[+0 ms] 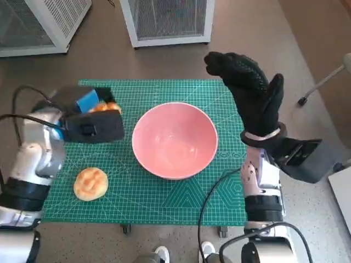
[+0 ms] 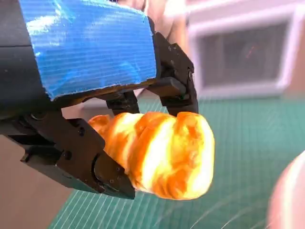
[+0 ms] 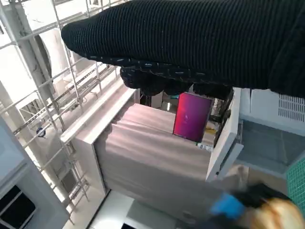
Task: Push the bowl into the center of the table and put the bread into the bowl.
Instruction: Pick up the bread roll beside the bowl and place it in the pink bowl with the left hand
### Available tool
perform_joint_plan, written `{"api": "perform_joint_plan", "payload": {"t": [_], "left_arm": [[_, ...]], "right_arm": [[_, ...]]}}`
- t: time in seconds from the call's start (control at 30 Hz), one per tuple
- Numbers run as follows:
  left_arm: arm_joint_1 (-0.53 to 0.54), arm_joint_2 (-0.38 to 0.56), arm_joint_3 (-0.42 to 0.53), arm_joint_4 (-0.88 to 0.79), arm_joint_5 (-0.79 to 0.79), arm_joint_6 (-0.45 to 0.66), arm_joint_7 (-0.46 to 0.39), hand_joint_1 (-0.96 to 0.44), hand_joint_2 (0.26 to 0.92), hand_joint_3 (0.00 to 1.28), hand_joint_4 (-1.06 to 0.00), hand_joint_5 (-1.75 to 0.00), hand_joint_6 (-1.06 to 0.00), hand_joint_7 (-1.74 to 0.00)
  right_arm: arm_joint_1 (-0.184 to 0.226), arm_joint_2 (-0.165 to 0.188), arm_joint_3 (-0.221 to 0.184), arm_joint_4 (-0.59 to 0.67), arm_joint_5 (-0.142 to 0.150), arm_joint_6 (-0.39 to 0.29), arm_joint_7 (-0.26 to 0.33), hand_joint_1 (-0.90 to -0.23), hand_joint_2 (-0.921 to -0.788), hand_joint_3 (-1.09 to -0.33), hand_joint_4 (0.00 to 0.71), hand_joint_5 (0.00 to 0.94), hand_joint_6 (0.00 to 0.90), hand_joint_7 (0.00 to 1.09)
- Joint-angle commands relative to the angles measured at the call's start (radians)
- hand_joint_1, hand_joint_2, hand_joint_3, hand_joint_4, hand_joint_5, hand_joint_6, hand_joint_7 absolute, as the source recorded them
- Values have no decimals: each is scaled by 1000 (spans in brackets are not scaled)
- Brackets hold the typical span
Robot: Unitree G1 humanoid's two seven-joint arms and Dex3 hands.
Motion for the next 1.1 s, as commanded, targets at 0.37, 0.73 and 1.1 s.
{"api": "perform_joint_plan", "payload": {"t": [0.37,0.73,1.1], "left_arm": [[72,-56,87,-366,-58,-85,67,3,908,25,-791,-1061,-672,-1119],[57,-117,24,-421,-63,-126,14,3,903,16,-817,-1031,-692,-1095],[37,-146,-6,-323,-105,-231,-8,2,920,32,-765,-1096,-637,-1142]], "right_arm": [[20,-8,-2,23,8,9,10,-682,-921,-765,200,0,274,81],[21,-13,-5,20,10,17,11,-680,-921,-766,205,2,274,84],[36,-14,-2,-9,8,30,3,-679,-921,-773,207,2,274,87]]}}
